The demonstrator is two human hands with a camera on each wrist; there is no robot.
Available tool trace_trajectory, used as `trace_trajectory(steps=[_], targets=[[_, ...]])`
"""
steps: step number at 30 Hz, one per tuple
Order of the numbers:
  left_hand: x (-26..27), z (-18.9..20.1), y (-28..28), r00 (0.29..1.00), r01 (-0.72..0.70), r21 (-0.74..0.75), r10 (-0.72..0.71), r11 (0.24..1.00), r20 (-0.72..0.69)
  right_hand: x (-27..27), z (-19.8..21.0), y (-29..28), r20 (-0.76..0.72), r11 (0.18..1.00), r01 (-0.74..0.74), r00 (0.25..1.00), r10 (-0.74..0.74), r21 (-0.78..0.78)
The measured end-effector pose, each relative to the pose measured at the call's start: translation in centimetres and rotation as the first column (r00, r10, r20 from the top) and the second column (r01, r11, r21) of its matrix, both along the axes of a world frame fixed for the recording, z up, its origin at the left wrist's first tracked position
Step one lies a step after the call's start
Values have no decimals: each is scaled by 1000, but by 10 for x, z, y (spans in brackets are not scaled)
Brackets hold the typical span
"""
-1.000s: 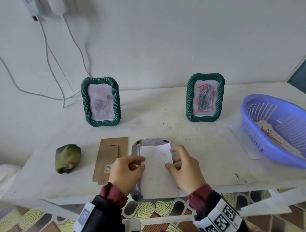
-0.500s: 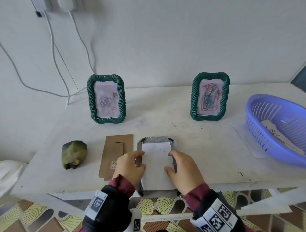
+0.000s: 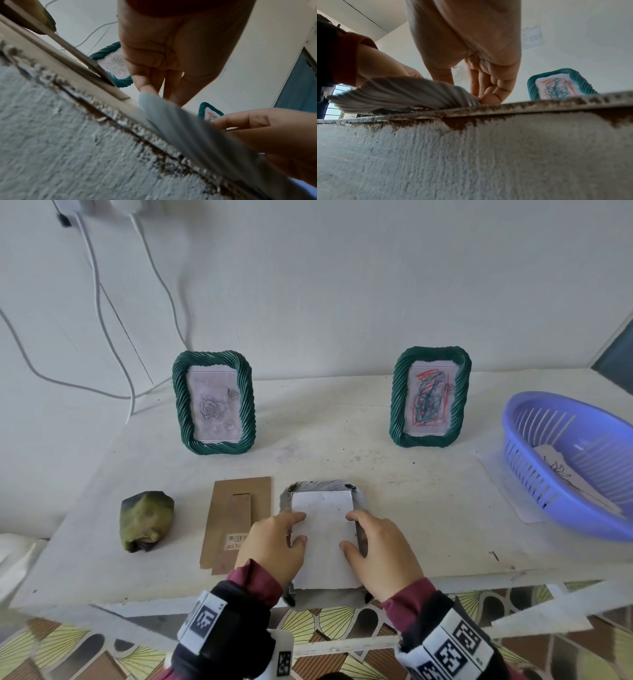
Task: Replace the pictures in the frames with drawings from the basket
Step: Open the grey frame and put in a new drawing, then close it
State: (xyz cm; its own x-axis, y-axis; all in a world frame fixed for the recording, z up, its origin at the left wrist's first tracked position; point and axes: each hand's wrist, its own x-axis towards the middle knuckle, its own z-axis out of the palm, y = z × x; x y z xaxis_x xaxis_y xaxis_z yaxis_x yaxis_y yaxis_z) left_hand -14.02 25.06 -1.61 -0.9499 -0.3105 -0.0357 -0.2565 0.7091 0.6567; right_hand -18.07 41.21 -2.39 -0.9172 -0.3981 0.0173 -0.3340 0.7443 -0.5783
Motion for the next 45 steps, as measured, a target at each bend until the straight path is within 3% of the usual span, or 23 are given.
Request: trace_trajectory(steps=[5,13,18,24,28,35,38,42,45], targets=[[1,2,2,1000,-5,-138,6,990,8,1,2,0,-29,1000,11,1000,-11,-21],[1,-5,-6,998,6,-213,7,977,61,-2,-3,1,-29,999,5,1000,-6,-33],[4,-6,-12,991,-62,-156,43,986,-123,-3,-5,1,-22,999,7,1000,-8,-48],[13,-17,-40,993,-115,-229,113,967,-19,-4,-7,3,-28,996,21,999,-23,-83],[20,-19,-48,978,-198,-147,206,969,38,-5,-8,3,-34,996,19,999,-22,-81],[24,-17,-51,928,-331,58,336,942,-162,-7,-6,3,-39,995,29,999,-33,-96],[27,-8,-55,888,-367,163,397,916,-232,-7,-6,2,-118,995,30,992,-41,-90],[34,10,-64,848,-287,372,415,882,-330,-7,0,-7,-185,973,-24,982,-20,-228],[37,23,-68,837,-167,488,385,857,-388,-5,11,-20,-73,895,-112,993,89,-431]])
